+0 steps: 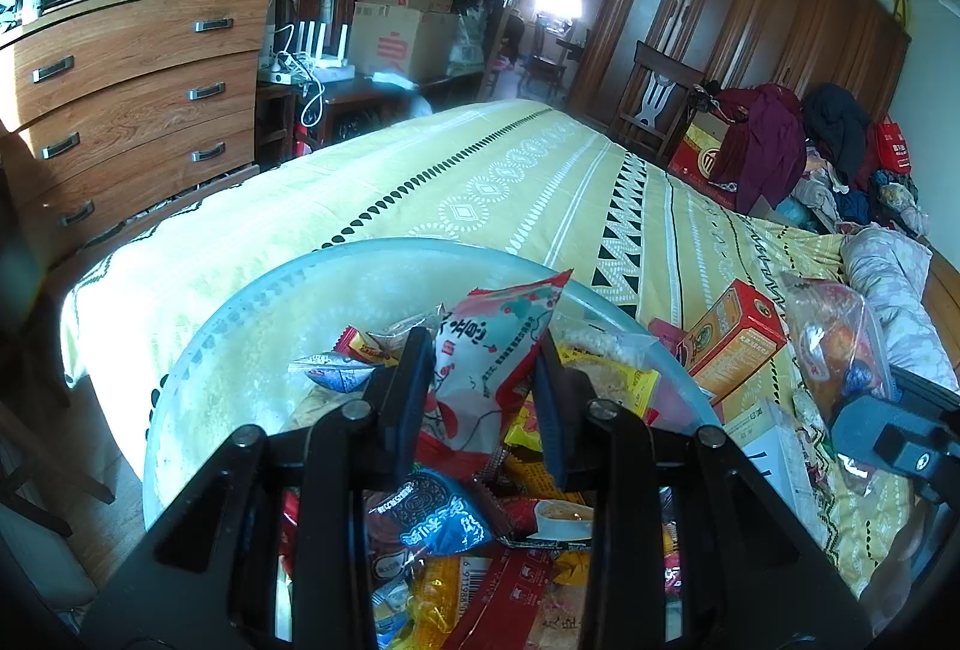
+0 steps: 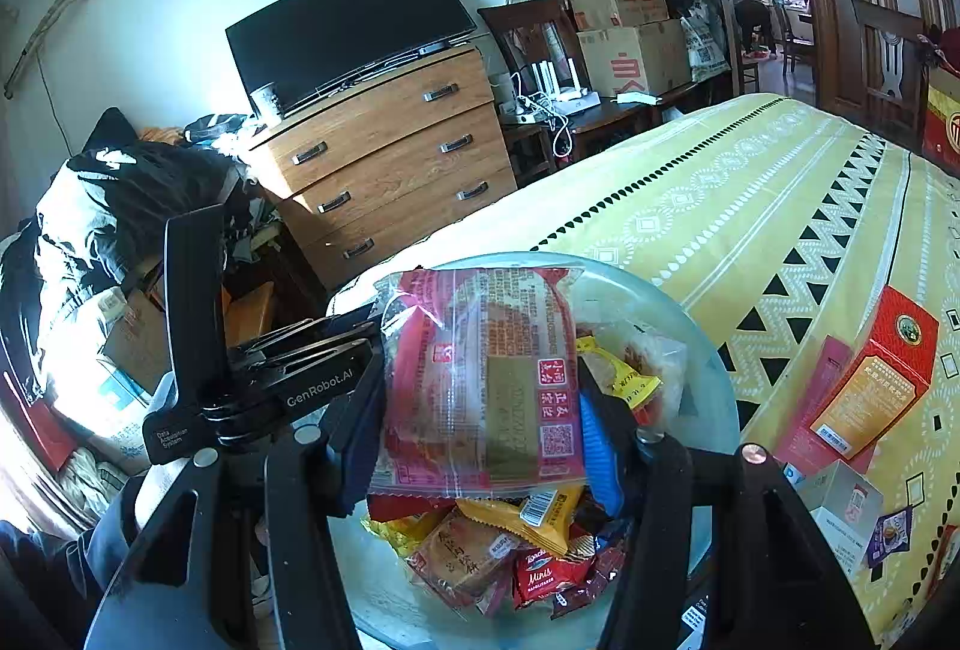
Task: Organize snacks
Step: 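Lower both packets into the basin and open both tools to release them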
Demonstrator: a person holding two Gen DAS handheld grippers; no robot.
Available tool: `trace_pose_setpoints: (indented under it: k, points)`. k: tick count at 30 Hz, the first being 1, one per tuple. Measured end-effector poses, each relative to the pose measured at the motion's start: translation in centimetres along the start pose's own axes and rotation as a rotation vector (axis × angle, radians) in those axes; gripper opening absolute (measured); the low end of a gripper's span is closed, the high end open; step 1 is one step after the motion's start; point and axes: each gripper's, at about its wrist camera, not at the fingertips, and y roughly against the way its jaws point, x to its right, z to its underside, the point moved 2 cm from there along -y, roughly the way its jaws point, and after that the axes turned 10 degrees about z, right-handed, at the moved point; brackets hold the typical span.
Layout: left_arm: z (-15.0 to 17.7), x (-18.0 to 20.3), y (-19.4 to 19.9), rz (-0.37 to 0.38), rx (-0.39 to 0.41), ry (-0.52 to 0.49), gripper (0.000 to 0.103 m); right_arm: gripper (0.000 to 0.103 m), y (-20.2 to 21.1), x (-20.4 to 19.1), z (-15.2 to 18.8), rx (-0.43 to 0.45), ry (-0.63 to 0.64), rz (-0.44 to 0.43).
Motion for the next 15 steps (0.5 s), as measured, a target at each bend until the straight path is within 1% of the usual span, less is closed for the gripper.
trace_pose_setpoints:
  k: [15]
  points:
    - [0.15, -0.06, -0.37, -0.002, -0.011, -0.009, 0.033, 0.061, 0.00, 0.06, 0.10, -0.003, -0.004, 0.001]
